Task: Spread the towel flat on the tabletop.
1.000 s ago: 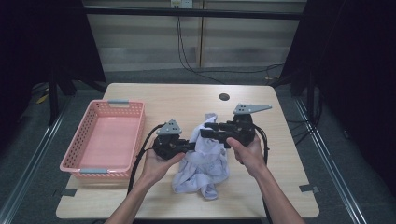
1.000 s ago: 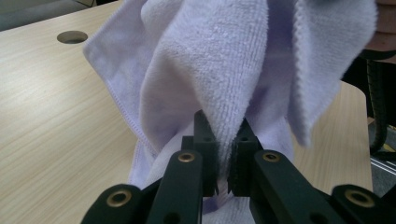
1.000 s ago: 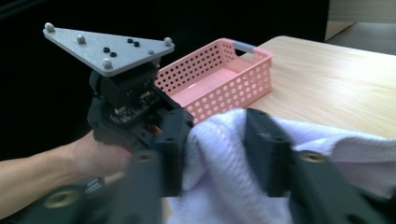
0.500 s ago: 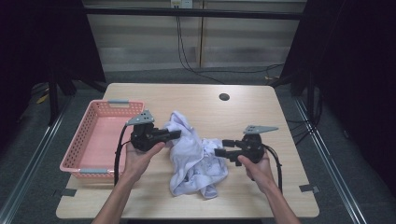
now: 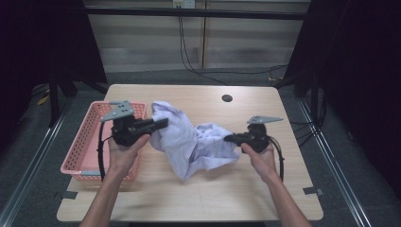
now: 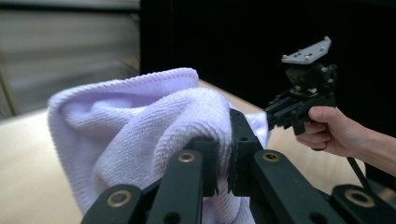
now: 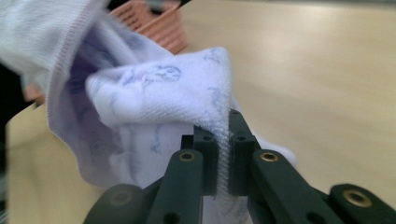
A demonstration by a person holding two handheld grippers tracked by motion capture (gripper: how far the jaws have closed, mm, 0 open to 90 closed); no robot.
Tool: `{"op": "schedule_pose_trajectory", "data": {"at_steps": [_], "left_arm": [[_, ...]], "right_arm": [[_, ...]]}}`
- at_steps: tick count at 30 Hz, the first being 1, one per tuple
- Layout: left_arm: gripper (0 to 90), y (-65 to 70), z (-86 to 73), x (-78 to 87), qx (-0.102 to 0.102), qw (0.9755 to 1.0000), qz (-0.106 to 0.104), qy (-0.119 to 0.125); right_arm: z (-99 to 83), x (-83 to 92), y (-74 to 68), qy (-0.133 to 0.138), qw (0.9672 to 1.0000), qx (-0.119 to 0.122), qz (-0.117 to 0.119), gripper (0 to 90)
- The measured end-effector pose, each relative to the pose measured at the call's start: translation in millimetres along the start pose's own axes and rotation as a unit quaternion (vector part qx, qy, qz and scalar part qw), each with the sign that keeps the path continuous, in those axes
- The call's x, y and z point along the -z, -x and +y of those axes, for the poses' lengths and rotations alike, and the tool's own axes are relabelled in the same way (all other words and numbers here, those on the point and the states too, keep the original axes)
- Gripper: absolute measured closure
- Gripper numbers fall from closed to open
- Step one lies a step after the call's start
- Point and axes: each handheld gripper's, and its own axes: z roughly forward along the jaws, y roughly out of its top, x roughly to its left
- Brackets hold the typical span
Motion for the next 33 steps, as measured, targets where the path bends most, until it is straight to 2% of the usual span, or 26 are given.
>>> {"op": "schedule_pose_trajectory", "data": {"at_steps": [4, 6, 7, 9, 10, 13, 15, 17, 19, 21, 22, 24, 26, 28, 30, 32, 33], "left_arm": [[85.0, 3.0, 10.2, 15.0, -0.009, 0.9995, 0.01, 0.028], [84.9, 7.9, 10.2, 15.4, -0.02, 0.9994, 0.004, 0.027], [84.8, 12.3, 8.3, 11.9, -0.028, 0.9994, 0.0, 0.019], [84.2, 20.1, -0.5, 1.0, -0.029, 0.9995, -0.012, 0.004], [84.0, 23.6, -6.6, -5.6, -0.031, 0.9993, -0.02, -0.009], [84.0, 31.3, -27.5, -22.6, -0.029, 0.9981, -0.029, -0.045], [84.1, 34.2, -39.8, -30.6, -0.025, 0.997, -0.039, -0.062], [84.0, 37.3, -49.1, -35.4, -0.027, 0.9958, -0.047, -0.074], [83.8, 41.1, -57.8, -38.6, -0.025, 0.9947, -0.052, -0.085], [83.0, 45.6, -67.2, -40.9, -0.029, 0.9923, -0.059, -0.105], [82.5, 47.4, -72.3, -41.7, -0.033, 0.9908, -0.059, -0.117], [79.4, 48.9, -84.5, -42.9, -0.027, 0.9886, -0.062, -0.134], [78.1, 46.3, -96.0, -47.0, -0.029, 0.985, -0.057, -0.16], [78.1, 41.5, -105.2, -52.1, -0.015, 0.983, -0.065, -0.171], [78.1, 40.6, -111.4, -56.3, -0.015, 0.9811, -0.064, -0.182], [77.3, 41.2, -114.8, -59.1, -0.009, 0.9815, -0.071, -0.178], [76.9, 42.8, -115.9, -60.4, -0.014, 0.9807, -0.071, -0.182]], "right_arm": [[20.4, 25.3, 19.5, 0.026, 0.9983, -0.004, -0.053, 85.9], [25.1, 33.0, 32.0, 0.039, 0.9967, -0.016, -0.069, 85.5], [25.4, 34.7, 36.6, 0.041, 0.9966, -0.018, -0.07, 82.1], [21.3, 32.1, 41.5, 0.031, 0.9975, -0.03, -0.056, 63.1], [17.6, 29.6, 40.3, 0.02, 0.9974, -0.024, -0.065, 56.6], [5.2, 28.3, 36.3, 0.013, 0.9975, -0.025, -0.065, 45.1], [-1.4, 31.4, 31.4, 0.017, 0.9982, -0.027, -0.05, 44.8], [-6.4, 30.2, 20.9, 0.011, 0.9992, -0.018, -0.035, 44.3], [-10.0, 24.5, 7.4, 0.008, 0.9999, -0.01, -0.008, 44.6], [-12.1, 15.5, -6.2, 0.006, 0.9999, -0.003, 0.014, 44.5], [-13.0, 9.9, -12.2, 0.004, 0.9996, 0.001, 0.028, 44.5], [-14.8, -2.0, -24.6, -0.003, 0.9989, 0.01, 0.046, 44.4], [-16.8, -13.3, -35.0, -0.006, 0.9977, 0.013, 0.067, 45.6], [-17.8, -24.2, -43.8, -0.012, 0.9966, 0.017, 0.08, 47.3], [-17.1, -34.1, -49.6, -0.016, 0.9951, 0.015, 0.096, 48.2], [-16.0, -43.3, -55.4, -0.02, 0.9938, 0.018, 0.108, 49.9], [-15.7, -48.7, -57.7, -0.027, 0.9935, 0.023, 0.108, 50.9]]}}
